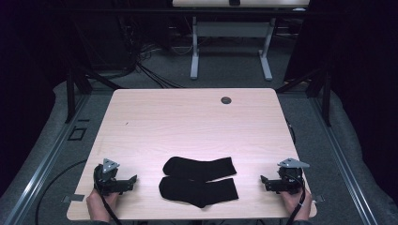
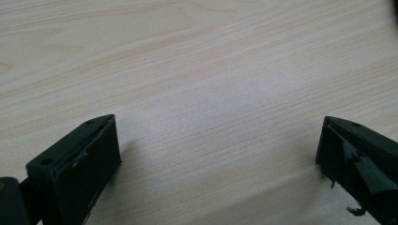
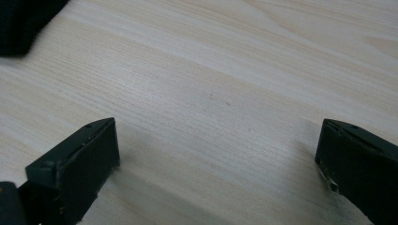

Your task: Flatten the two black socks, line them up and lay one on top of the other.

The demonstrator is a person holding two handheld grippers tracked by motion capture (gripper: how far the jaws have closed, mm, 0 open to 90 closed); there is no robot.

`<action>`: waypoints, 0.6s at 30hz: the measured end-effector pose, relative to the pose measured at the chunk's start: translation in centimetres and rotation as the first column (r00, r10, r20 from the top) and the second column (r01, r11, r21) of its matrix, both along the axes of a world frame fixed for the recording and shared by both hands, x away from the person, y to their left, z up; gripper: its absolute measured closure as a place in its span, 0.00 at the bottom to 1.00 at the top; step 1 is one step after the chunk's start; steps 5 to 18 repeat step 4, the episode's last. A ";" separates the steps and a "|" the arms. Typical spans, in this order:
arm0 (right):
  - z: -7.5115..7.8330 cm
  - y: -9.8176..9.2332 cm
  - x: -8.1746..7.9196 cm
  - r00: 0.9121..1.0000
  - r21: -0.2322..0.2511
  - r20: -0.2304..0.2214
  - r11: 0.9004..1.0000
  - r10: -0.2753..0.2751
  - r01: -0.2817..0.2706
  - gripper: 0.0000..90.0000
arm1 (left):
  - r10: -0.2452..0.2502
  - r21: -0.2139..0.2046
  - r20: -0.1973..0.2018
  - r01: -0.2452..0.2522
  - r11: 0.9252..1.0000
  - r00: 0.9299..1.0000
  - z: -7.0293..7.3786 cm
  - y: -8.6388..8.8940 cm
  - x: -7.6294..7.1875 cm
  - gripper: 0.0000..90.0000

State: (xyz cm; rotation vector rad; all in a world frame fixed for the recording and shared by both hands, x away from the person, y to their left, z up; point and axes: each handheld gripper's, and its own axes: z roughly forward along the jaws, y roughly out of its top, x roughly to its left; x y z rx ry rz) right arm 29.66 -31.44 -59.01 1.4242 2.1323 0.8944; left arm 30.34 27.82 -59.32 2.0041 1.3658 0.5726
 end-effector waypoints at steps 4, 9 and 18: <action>0.0 0.0 0.0 1.000 0.001 0.005 1.000 -0.005 0.005 0.00 | 0.008 -0.002 0.001 -0.008 1.000 1.000 0.0 -0.1 0.0 0.00; 0.0 0.0 0.0 1.000 0.001 0.005 1.000 -0.005 0.005 0.00 | 0.008 -0.002 0.001 -0.008 1.000 1.000 0.0 -0.1 0.0 0.00; 0.0 0.0 0.0 1.000 0.001 0.005 1.000 -0.005 0.005 0.00 | 0.008 -0.002 0.001 -0.008 1.000 1.000 0.0 -0.1 0.0 0.00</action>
